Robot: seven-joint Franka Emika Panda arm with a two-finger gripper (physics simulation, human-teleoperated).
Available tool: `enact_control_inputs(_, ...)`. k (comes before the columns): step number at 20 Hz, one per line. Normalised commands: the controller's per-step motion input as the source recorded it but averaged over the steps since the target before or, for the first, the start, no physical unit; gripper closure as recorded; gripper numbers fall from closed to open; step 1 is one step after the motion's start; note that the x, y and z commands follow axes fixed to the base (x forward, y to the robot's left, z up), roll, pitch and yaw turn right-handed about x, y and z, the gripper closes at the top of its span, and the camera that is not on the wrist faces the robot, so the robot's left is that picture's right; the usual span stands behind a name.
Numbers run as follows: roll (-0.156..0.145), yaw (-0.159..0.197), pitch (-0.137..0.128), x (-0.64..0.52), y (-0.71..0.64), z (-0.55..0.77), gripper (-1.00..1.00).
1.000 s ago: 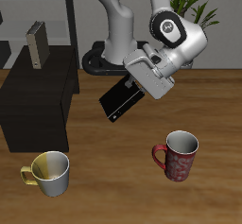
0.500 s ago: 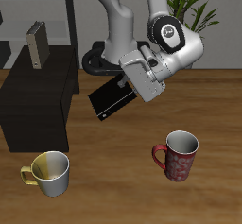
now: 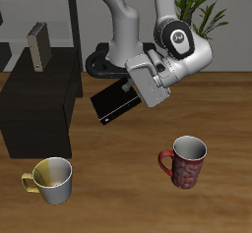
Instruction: Yellow book upright top shelf and black book top region shelf and red mug top shelf
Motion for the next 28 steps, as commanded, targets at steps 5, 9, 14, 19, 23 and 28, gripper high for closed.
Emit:
enact_control_inputs(5,-0.015,-0.023,0.004,-0.02,0.04,0.05,1.0)
enact_control_inputs(9,-0.005,-0.032,-0.012,-0.09,0.19,0.11,1.0)
enact_control_inputs(14,-0.023,0.004,-0.009,0.01,0.02,0.05,1.0)
enact_control_inputs(19,-0.05,0.001,-0.006,0.08,-0.04,0.03,1.0)
enact_control_inputs(23,-0.064,0.011,0.01,0.02,-0.06,-0.07,1.0)
enact_control_inputs(28,-0.064,0.001,0.019,-0.01,-0.09,-0.02,1.0)
